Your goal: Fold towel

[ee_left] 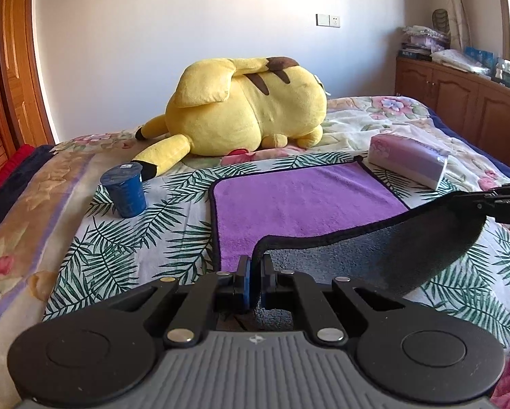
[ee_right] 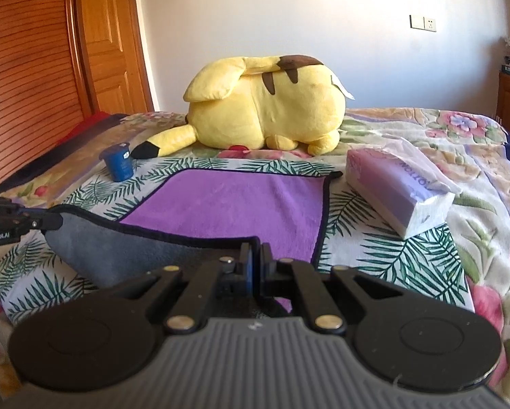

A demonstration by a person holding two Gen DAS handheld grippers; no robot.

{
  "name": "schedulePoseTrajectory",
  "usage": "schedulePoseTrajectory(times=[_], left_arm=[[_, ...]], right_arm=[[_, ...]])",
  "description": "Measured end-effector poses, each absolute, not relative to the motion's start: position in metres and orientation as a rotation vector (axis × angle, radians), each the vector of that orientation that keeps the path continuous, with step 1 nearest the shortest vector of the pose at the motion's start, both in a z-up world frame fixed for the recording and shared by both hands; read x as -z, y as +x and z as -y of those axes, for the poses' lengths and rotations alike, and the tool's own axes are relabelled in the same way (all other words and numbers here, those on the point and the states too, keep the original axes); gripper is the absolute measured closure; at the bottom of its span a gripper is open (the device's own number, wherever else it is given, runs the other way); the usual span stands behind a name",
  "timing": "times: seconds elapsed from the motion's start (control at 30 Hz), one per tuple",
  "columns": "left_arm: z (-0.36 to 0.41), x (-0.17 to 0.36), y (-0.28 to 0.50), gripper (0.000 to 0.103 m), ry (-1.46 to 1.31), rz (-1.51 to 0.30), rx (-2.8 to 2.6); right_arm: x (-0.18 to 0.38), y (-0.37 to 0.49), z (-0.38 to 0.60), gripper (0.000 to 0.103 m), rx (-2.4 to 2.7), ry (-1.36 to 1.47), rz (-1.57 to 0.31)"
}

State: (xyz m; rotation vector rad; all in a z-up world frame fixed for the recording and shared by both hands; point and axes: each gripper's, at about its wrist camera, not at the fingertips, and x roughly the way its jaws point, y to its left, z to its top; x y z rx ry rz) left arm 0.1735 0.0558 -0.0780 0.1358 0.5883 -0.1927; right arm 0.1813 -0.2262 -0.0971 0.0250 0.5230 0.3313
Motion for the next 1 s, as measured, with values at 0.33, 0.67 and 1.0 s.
schedulePoseTrajectory(times=[0.33, 0.67, 1.0], left_arm=[[-0.056, 0.081, 0.19, 0.097, 0.153, -0.578, 0.203], [-0.053, 0.086, 0.207, 0.097, 0.183, -0.578, 0.212], [-0.053, 0.09, 0.218, 0.098, 0.191, -0.586, 0.216]], right_arm=[[0.103, 0.191, 0.225, 0.098, -0.332, -0.005, -0.527], [0.104, 0.202, 0.225, 0.098, -0.332, -0.024, -0.514], [0.108, 0.212, 0.226, 0.098, -0.333, -0.045, -0.512]])
